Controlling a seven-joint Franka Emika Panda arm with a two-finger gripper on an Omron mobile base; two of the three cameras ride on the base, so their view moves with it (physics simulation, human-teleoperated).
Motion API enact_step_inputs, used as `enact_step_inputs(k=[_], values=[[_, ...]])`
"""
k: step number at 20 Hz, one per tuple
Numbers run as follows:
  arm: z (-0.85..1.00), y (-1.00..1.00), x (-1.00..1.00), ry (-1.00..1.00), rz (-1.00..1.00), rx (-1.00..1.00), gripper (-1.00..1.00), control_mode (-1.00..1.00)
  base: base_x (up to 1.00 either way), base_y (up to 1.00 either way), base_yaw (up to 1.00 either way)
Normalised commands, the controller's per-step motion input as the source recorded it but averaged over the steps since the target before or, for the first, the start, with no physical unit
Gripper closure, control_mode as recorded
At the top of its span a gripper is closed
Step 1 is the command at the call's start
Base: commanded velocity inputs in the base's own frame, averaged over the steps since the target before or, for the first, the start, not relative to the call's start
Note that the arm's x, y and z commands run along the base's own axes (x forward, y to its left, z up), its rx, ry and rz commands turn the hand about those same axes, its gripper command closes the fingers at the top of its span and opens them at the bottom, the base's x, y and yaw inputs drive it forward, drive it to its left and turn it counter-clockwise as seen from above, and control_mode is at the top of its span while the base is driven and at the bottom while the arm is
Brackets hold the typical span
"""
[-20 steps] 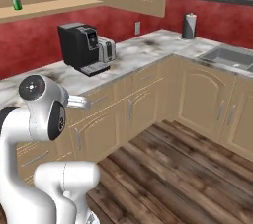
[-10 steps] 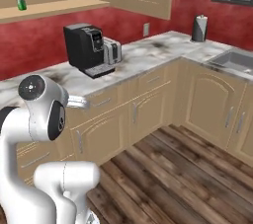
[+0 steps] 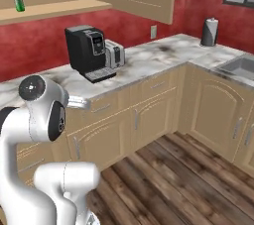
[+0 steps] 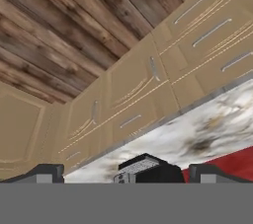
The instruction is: Open the cabinet directly in front. Then move the beer and the cup to the dining counter with the jar on it.
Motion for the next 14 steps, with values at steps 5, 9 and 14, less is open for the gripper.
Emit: enact_step_inputs(k=[5, 9, 14], values=[[0.0, 0.0, 0.0, 0.0, 0.0, 0.0, -1.0, 1.0, 0.56, -0.07, 0.19], [0.0, 0.0, 0.0, 0.0, 0.0, 0.0, -1.0, 1.0, 0.58, -0.04, 0.21], [0.0, 0.0, 0.0, 0.0, 0.0, 0.0, -1.0, 1.0, 0.58, -0.03, 0.22]])
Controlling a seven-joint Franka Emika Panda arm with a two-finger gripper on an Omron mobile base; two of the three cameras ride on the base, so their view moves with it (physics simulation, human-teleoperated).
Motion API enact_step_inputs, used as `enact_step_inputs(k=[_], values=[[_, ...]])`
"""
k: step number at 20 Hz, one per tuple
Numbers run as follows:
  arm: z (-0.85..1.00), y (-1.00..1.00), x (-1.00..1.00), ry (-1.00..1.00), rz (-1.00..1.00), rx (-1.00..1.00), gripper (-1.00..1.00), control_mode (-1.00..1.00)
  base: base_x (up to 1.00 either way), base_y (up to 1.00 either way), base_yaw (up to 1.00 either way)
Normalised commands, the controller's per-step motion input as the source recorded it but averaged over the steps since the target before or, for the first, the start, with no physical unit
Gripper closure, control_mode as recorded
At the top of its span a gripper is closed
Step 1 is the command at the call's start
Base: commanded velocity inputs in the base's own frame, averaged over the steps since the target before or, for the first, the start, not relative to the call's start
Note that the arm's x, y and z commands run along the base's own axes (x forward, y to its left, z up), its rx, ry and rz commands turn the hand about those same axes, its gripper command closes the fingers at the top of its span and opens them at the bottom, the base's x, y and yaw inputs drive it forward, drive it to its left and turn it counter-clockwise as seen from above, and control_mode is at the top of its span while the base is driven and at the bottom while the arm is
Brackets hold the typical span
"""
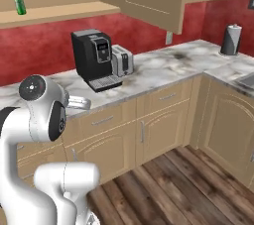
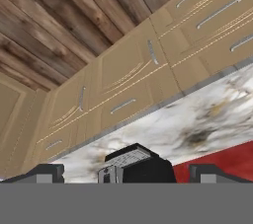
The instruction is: Open the cabinet directly in front. Then move the beer and the cup to the dining counter with the jar on it.
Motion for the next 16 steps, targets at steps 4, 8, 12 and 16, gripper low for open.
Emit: enact_step_inputs(k=[4, 8, 12, 16], values=[[0.0, 0.0, 0.0, 0.0, 0.0, 0.0, -1.0, 1.0, 0.53, -0.05, 0.23], [0.0, 0.0, 0.0, 0.0, 0.0, 0.0, -1.0, 1.0, 0.5, -0.08, 0.23], [0.0, 0.0, 0.0, 0.0, 0.0, 0.0, -1.0, 1.0, 0.51, -0.08, 0.23], [0.0, 0.0, 0.0, 0.0, 0.0, 0.0, -1.0, 1.0, 0.51, -0.06, 0.23]])
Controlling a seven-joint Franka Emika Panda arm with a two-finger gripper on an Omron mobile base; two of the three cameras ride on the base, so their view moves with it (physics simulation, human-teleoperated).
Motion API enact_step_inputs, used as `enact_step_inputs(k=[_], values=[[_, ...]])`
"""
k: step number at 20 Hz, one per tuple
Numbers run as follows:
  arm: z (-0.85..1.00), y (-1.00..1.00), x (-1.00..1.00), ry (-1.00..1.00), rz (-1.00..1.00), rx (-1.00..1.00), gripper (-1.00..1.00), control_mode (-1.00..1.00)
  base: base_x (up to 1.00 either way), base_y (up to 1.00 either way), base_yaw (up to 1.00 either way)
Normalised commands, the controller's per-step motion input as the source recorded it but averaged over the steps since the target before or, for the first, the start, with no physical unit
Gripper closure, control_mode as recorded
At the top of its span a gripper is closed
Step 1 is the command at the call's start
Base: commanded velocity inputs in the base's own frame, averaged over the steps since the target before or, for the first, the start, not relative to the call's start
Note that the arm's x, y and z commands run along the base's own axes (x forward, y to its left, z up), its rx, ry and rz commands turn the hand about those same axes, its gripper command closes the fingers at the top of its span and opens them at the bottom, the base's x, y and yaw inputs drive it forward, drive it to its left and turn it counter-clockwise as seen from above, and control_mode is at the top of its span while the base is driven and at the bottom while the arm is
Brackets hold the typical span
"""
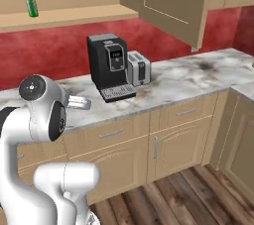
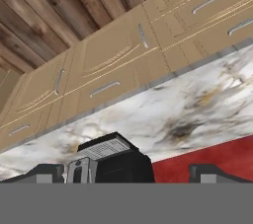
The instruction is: Open the cabinet directly in front. Then move the beer and the cup to the dining counter with the jar on it.
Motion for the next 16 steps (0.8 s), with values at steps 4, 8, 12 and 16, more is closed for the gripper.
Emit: enact_step_inputs(k=[4, 8, 12, 16], values=[[0.0, 0.0, 0.0, 0.0, 0.0, 0.0, -1.0, 1.0, 0.54, -0.06, 0.23], [0.0, 0.0, 0.0, 0.0, 0.0, 0.0, -1.0, 1.0, 0.54, -0.05, 0.22], [0.0, 0.0, 0.0, 0.0, 0.0, 0.0, -1.0, 1.0, 0.52, -0.1, 0.22], [0.0, 0.0, 0.0, 0.0, 0.0, 0.0, -1.0, 1.0, 0.49, -0.14, 0.21]])
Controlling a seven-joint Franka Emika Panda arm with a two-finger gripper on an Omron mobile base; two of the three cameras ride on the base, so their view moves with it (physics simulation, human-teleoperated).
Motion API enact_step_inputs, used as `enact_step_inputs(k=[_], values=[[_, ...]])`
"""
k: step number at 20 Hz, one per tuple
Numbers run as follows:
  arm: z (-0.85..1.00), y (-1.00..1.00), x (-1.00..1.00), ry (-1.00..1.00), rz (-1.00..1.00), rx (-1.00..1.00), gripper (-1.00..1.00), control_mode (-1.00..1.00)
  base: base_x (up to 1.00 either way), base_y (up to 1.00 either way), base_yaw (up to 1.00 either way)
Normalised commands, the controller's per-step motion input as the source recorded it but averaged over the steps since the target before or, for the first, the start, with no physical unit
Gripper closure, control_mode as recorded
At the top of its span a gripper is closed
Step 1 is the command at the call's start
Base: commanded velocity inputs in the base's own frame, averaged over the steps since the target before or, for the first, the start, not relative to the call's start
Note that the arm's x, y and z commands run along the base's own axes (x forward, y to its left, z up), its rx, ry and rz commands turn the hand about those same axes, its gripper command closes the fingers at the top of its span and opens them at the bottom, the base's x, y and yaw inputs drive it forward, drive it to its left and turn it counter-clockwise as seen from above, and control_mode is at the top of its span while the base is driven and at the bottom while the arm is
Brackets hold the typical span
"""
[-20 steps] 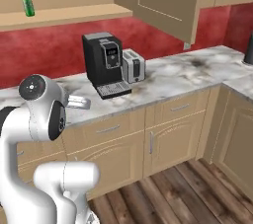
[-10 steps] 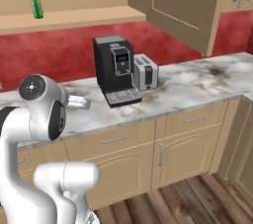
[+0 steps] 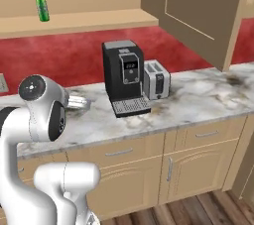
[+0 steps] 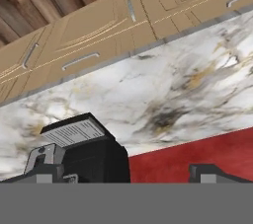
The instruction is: Open the cabinet directly in front. Then move the beer and the cup to the dining counter with the jar on it.
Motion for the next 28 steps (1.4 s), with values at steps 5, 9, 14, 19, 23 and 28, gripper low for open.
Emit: enact_step_inputs(k=[5, 9, 14, 19, 23, 28], values=[[0.0, 0.0, 0.0, 0.0, 0.0, 0.0, -1.0, 1.0, 0.48, -0.14, 0.21], [0.0, 0.0, 0.0, 0.0, 0.0, 0.0, -1.0, 1.0, 0.47, -0.09, 0.2], [0.0, 0.0, 0.0, 0.0, 0.0, 0.0, -1.0, 1.0, 0.4, -0.06, 0.19], [0.0, 0.0, 0.0, 0.0, 0.0, 0.0, -1.0, 1.0, 0.16, 0.0, 0.2], [0.0, 0.0, 0.0, 0.0, 0.0, 0.0, -1.0, 1.0, 0.0, 0.0, 0.22], [0.0, 0.0, 0.0, 0.0, 0.0, 0.0, -1.0, 1.0, 0.02, 0.0, 0.21]])
